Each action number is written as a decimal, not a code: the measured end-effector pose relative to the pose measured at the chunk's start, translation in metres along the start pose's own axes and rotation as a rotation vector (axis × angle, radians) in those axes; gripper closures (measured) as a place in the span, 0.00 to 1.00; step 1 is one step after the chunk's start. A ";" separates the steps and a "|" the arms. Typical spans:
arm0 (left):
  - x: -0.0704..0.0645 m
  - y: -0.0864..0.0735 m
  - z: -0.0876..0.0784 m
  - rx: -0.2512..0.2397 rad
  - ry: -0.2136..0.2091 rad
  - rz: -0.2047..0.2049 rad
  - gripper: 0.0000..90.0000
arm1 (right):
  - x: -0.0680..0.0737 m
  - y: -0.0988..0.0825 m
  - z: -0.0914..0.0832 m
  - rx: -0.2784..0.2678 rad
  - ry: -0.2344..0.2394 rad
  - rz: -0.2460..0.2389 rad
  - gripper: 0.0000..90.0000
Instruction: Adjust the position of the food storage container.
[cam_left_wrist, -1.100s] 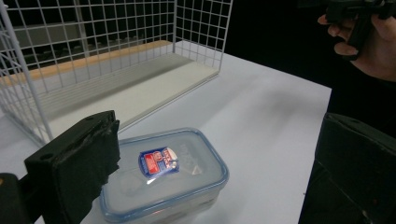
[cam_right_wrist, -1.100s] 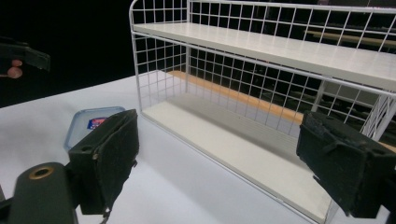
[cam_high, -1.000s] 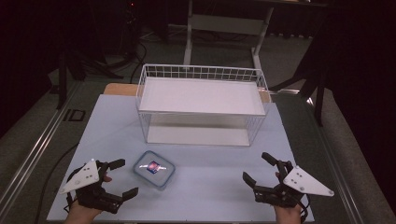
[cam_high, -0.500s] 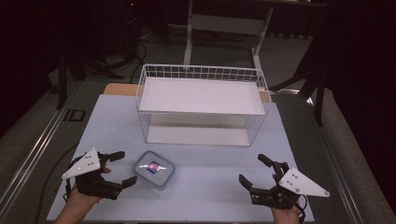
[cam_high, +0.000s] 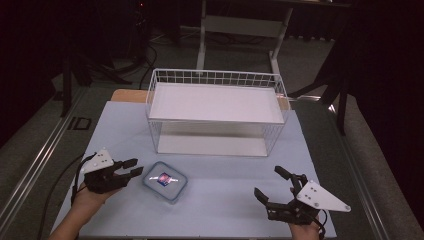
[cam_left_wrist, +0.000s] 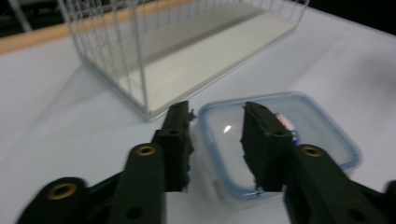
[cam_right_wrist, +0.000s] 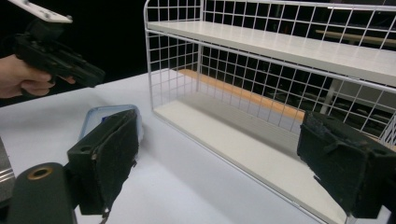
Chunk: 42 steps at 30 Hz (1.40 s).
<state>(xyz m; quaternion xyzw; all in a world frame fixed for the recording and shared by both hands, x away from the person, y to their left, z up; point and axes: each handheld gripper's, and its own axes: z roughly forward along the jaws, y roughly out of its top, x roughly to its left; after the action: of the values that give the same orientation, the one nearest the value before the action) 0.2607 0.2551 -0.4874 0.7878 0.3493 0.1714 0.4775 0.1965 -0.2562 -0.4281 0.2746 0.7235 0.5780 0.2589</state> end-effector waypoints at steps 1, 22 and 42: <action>0.002 -0.002 0.004 0.034 0.025 0.014 0.80 | 0.001 0.000 0.000 0.000 0.003 0.002 0.14; -0.003 -0.027 0.031 0.270 -0.034 0.039 1.00 | 0.003 -0.002 0.001 0.011 0.015 -0.005 0.14; -0.057 -0.015 0.071 0.288 -0.197 0.061 1.00 | 0.002 -0.002 0.000 0.008 0.015 -0.007 0.14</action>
<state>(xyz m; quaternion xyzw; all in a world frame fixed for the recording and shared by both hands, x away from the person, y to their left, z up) 0.2580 0.1736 -0.5316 0.8712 0.2975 0.0558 0.3864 0.1945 -0.2551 -0.4300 0.2687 0.7286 0.5764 0.2543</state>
